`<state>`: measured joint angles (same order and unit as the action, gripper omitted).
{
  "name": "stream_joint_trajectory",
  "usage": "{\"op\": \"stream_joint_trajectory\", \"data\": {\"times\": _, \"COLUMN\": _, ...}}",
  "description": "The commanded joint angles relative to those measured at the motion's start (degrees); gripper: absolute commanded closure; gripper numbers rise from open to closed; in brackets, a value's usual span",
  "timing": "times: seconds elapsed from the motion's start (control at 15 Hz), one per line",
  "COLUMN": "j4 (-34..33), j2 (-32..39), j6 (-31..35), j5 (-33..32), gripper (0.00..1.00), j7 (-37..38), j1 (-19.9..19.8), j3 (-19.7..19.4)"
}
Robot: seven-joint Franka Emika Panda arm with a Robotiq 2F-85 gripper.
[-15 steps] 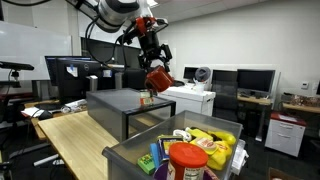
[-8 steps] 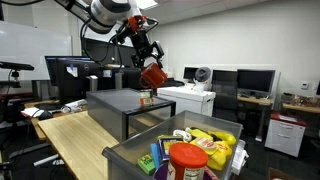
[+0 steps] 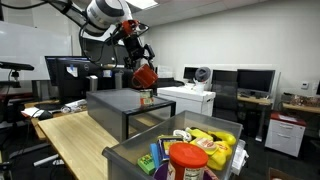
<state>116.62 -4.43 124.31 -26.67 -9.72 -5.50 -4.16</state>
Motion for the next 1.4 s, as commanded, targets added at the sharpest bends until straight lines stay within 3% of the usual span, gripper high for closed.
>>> {"op": "stream_joint_trajectory", "data": {"times": 0.0, "j4": -2.1, "j2": 0.7, "j6": -4.1, "j5": -0.6, "gripper": 0.33, "j7": 0.2, "j1": 1.0, "j3": 0.9}}
{"op": "stream_joint_trajectory", "data": {"times": 0.47, "j4": -6.1, "j2": 2.0, "j6": -9.9, "j5": 1.4, "gripper": 0.33, "j7": -2.5, "j1": 2.5, "j3": 1.5}}
{"op": "stream_joint_trajectory", "data": {"times": 1.33, "j4": -18.5, "j2": 12.7, "j6": -17.5, "j5": 3.9, "gripper": 0.33, "j7": -6.3, "j1": 2.7, "j3": 1.6}}
